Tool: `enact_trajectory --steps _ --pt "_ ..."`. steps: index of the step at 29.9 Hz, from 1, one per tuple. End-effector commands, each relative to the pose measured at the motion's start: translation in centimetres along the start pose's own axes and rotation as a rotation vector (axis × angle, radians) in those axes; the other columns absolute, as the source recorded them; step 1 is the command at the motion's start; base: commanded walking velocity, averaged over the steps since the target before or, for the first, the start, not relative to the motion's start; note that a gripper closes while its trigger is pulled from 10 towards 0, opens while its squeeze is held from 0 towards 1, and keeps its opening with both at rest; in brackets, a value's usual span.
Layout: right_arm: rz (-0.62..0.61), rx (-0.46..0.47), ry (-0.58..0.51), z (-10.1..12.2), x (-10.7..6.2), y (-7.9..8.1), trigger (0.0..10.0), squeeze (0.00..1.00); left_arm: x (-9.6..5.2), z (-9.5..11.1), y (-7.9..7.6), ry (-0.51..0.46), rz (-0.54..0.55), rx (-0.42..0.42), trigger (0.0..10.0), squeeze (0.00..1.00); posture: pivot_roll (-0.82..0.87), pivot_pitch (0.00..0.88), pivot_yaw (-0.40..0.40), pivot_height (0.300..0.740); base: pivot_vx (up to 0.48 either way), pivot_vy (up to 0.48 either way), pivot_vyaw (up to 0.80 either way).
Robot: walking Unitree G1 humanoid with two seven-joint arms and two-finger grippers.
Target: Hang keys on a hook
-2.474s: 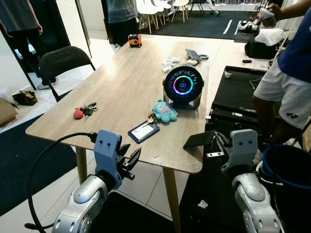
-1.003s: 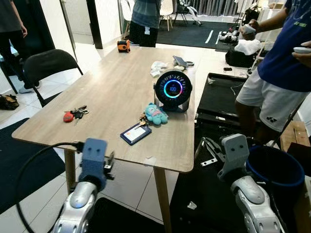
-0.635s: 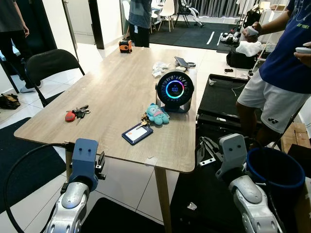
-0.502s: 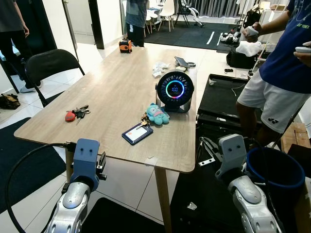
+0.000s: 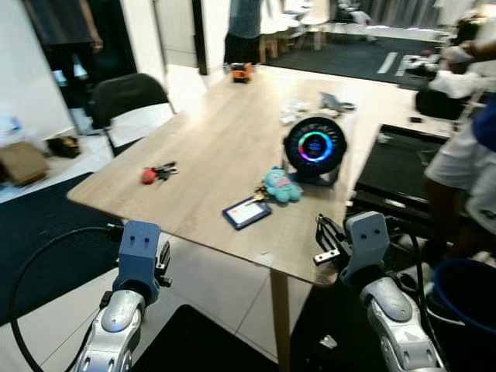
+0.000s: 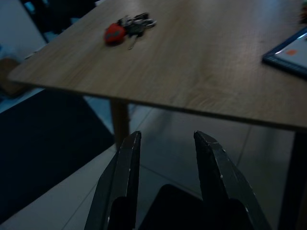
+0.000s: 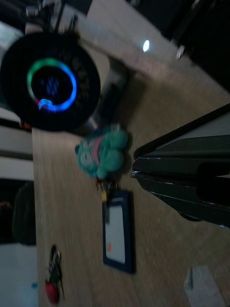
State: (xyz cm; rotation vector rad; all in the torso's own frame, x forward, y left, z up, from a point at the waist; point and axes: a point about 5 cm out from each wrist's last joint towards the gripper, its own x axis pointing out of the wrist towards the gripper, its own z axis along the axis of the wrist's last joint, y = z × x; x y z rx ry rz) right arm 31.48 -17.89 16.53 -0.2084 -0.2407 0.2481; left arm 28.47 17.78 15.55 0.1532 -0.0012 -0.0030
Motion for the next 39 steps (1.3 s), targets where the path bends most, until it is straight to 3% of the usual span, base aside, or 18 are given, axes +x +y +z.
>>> enact_trajectory --steps 1,23,39 --pt "0.012 -0.007 0.000 -0.23 -0.11 0.31 10.0 0.00 -0.25 -0.29 -0.19 0.013 0.003 0.002 10.0 0.00 0.04 0.110 0.031 0.740 0.000 0.000 0.73" --pt "0.001 -0.001 -0.008 -0.23 -0.06 0.14 10.0 0.00 0.02 -0.13 -0.39 0.007 -0.010 0.000 10.0 0.00 0.03 0.110 0.036 0.740 0.000 0.000 0.00" --pt "0.009 -0.005 -0.013 -0.19 0.04 0.32 10.0 0.00 0.10 -0.03 -0.47 0.005 -0.009 -0.003 10.0 0.00 0.04 0.112 0.035 0.740 0.000 0.000 0.79"
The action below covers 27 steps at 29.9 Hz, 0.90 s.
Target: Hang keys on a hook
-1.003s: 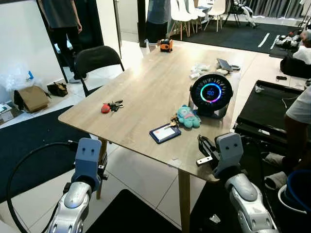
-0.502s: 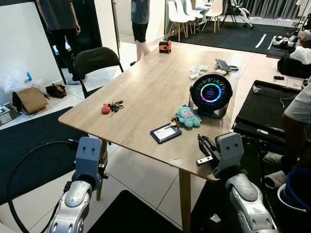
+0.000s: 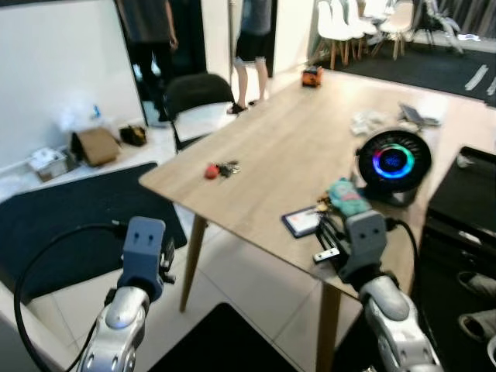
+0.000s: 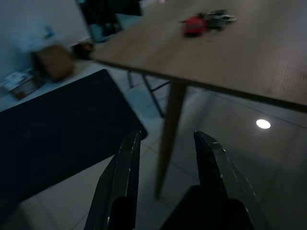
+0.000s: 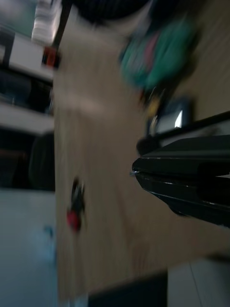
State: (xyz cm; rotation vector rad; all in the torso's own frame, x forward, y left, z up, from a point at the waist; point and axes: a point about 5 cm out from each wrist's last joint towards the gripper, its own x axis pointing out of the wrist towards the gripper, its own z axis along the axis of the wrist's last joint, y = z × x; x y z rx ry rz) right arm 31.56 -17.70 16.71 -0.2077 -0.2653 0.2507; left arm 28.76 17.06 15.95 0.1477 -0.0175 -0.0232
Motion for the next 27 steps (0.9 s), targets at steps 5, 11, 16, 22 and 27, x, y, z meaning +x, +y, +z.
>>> enact_trajectory --steps 5,11,16,22,27 --pt "0.009 -0.001 0.010 -0.39 -0.12 0.21 10.0 0.00 -0.21 -0.52 0.15 0.022 0.010 0.002 10.0 0.00 0.04 0.113 0.035 0.740 0.000 0.000 0.79" --pt "0.011 0.000 0.008 -0.38 -0.10 0.31 10.0 0.00 -0.25 -0.55 0.11 0.023 0.009 0.001 10.0 0.00 0.04 0.113 0.034 0.740 0.000 0.000 0.79" --pt "0.011 0.001 0.007 -0.34 -0.06 0.35 10.0 0.00 -0.23 -0.53 0.12 0.023 0.010 0.002 10.0 0.00 0.04 0.113 0.036 0.740 0.000 0.000 0.79" --pt "0.010 0.003 0.006 -0.39 -0.04 0.45 10.0 0.00 -0.20 -0.52 0.17 0.023 0.008 0.003 10.0 0.00 0.04 0.115 0.041 0.740 0.000 0.000 0.79" --pt "0.008 0.005 0.005 -0.43 -0.06 0.49 10.0 0.00 -0.22 -0.54 0.26 0.025 0.007 0.005 10.0 0.00 0.04 0.116 0.043 0.740 0.000 0.000 0.79"
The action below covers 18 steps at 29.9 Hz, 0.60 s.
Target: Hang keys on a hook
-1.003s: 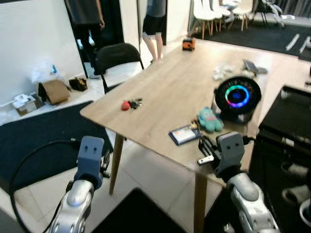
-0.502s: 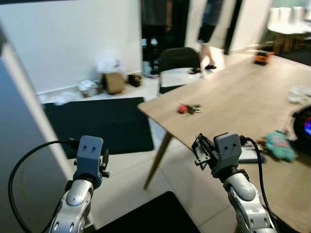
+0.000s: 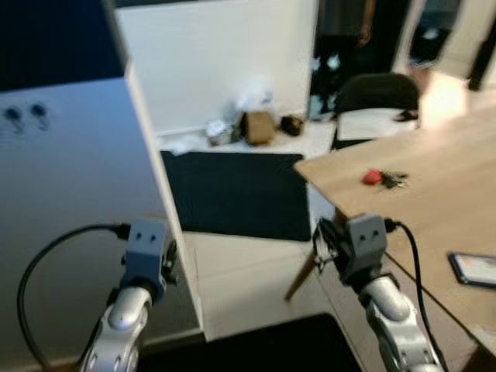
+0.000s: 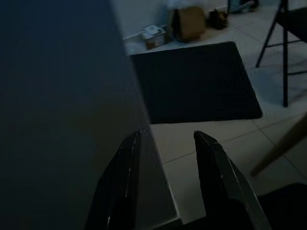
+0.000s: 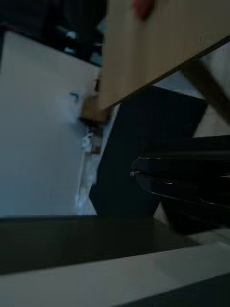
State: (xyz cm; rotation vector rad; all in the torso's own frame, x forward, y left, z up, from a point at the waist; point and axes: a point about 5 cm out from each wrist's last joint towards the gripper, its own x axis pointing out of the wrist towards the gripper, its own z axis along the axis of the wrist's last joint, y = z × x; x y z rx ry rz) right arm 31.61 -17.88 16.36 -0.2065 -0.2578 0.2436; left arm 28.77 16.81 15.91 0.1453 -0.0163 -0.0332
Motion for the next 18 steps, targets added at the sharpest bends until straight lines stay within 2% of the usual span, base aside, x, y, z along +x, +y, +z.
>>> enact_trajectory --steps 1,12,18 --pt "0.014 0.005 -0.003 -0.04 0.03 0.59 10.0 0.00 -0.24 -0.52 0.53 0.025 0.017 0.009 10.0 0.00 0.04 0.116 0.044 0.740 0.000 0.000 0.79" --pt "0.008 0.004 -0.003 -0.11 0.04 0.60 10.0 0.00 -0.14 -0.53 0.43 0.026 0.011 0.013 10.0 0.00 0.04 0.114 0.047 0.740 0.000 0.000 0.79" --pt "-0.008 0.017 -0.002 -0.12 0.07 0.54 10.0 0.00 -0.12 -0.59 0.38 0.027 0.005 0.024 10.0 0.00 0.04 0.114 0.048 0.740 0.000 0.000 0.09"
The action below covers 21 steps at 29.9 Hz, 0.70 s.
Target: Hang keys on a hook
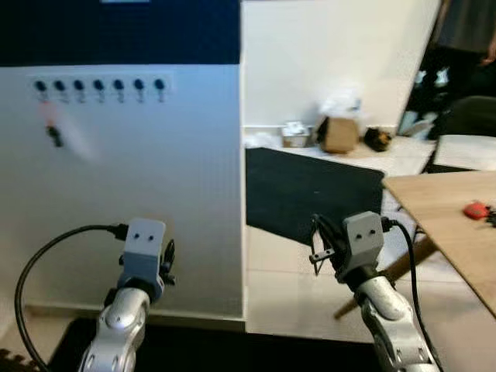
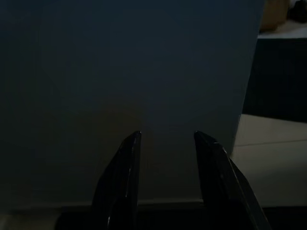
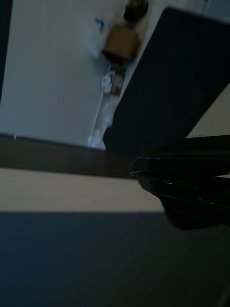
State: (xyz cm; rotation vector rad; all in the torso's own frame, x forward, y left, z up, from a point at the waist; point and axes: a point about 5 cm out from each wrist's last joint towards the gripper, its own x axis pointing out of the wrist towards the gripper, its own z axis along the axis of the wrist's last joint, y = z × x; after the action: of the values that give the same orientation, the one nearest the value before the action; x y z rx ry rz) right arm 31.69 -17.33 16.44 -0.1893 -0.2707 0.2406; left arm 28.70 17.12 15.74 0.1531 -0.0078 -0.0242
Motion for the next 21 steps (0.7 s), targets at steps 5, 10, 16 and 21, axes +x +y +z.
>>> enact_trajectory --steps 5,10,16,21 --pt "-0.003 0.015 0.015 -0.37 -0.17 0.12 10.0 0.00 0.04 -0.26 -0.17 0.012 -0.024 0.033 10.0 0.00 0.04 0.111 0.050 0.740 0.000 0.000 0.00" --pt "-0.004 0.018 0.014 -0.40 -0.16 0.17 10.0 0.00 0.07 -0.27 -0.13 0.012 -0.025 0.033 10.0 0.00 0.04 0.109 0.053 0.740 0.000 0.000 0.00" --pt "-0.002 0.018 0.015 -0.43 -0.17 0.23 10.0 0.00 0.16 -0.23 -0.24 0.013 -0.032 0.030 10.0 0.00 0.04 0.107 0.054 0.740 0.000 0.000 0.00" --pt "0.000 0.019 0.015 -0.43 -0.21 0.24 10.0 0.00 0.13 -0.26 -0.34 0.019 -0.034 0.014 10.0 0.00 0.04 0.110 0.054 0.740 0.000 0.169 0.00"
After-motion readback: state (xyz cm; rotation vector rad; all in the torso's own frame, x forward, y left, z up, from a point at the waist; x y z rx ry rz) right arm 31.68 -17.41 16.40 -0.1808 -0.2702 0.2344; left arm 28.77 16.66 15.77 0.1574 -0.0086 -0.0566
